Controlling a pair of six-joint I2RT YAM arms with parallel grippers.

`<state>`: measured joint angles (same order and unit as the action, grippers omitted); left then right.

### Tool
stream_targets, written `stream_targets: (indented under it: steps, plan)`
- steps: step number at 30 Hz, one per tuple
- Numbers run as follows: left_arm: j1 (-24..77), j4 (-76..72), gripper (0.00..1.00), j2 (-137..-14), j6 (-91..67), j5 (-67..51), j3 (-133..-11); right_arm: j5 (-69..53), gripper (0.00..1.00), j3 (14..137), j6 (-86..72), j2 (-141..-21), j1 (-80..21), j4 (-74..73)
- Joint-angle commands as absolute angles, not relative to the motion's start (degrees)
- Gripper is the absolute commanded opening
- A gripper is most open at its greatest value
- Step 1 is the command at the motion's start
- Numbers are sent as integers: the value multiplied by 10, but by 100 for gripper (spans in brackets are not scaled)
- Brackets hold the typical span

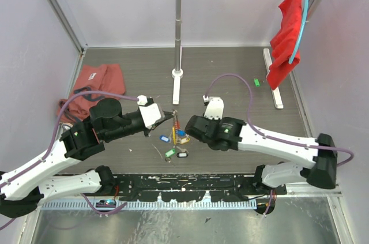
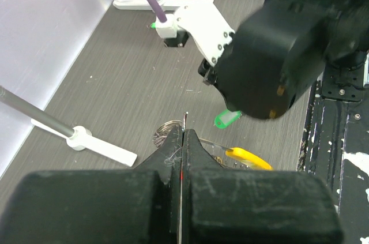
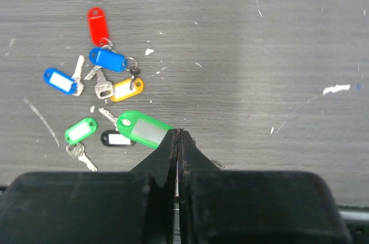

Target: Put the keys on the keyring

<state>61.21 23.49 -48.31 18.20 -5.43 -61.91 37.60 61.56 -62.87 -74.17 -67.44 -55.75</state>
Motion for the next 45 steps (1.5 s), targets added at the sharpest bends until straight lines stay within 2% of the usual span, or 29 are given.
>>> stream_targets:
  steps: [1,6,10,18,27,31,38,45]
  plan:
    - [610,220,0,-477,185,-60,-617,360,1,605,-412,-655,-678,-484]
    - [610,219,0,-478,185,-59,-616,326,1,538,-386,-599,-669,-466]
    - [610,220,0,-481,185,-61,-617,260,1,520,-342,-642,-645,-468]
    - [610,221,0,-480,187,-60,-616,83,1,476,-241,-699,-611,-380]
    - [610,223,0,-480,188,-60,-617,84,1,452,-259,-775,-605,-334]
    - [610,224,0,-482,188,-60,-617,95,7,443,-278,-780,-605,-319]
    - [610,224,0,-483,188,-60,-617,105,25,429,-308,-760,-605,-311]
    - [610,224,0,-484,188,-60,-617,107,26,416,-338,-743,-605,-323]
